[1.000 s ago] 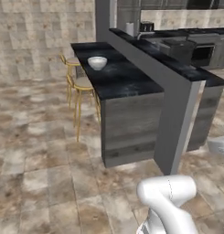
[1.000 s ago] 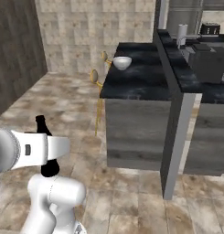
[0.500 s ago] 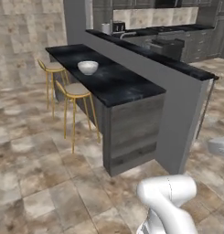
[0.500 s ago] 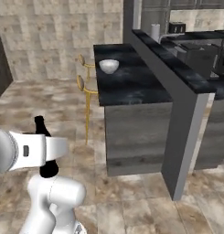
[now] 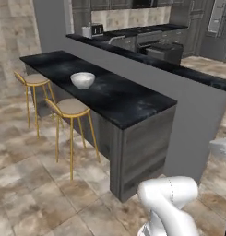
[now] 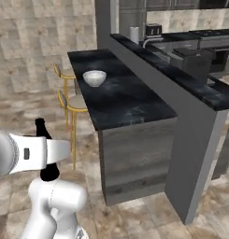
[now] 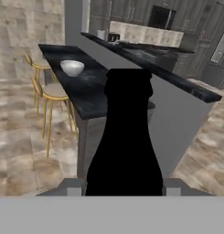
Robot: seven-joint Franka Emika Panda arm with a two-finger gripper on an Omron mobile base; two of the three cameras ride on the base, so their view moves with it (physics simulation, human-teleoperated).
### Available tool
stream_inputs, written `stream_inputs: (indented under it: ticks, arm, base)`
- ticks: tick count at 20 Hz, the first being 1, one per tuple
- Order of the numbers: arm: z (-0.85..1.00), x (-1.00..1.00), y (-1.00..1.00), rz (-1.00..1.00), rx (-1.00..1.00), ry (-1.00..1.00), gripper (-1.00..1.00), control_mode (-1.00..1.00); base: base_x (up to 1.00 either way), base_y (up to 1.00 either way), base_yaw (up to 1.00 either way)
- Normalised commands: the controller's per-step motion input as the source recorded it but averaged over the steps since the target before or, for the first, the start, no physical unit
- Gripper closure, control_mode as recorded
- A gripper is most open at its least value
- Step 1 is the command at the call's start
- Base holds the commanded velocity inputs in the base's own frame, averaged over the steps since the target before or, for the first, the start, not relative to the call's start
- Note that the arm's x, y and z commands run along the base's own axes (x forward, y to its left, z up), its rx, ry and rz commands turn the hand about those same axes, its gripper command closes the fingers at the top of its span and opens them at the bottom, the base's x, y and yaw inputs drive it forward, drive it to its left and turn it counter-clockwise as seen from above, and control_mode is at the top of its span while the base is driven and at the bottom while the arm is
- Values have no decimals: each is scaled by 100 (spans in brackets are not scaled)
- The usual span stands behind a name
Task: Open the fridge, grab two sodas, and place both sodas inside the bowl with ice on the dining counter.
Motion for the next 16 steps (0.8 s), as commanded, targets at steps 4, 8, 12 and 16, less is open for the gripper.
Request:
stream_inputs:
  ticks: [4,8,12,16]
  arm:
    - [0,0,0,0,0,0,100,100]
    - [0,0,0,0,0,0,100,100]
    - [0,0,0,0,0,0,100,100]
    - [0,0,0,0,0,0,100,100]
  base:
    - [72,89,-38]
    - [45,87,-43]
    - [35,82,-45]
    - [34,83,-45]
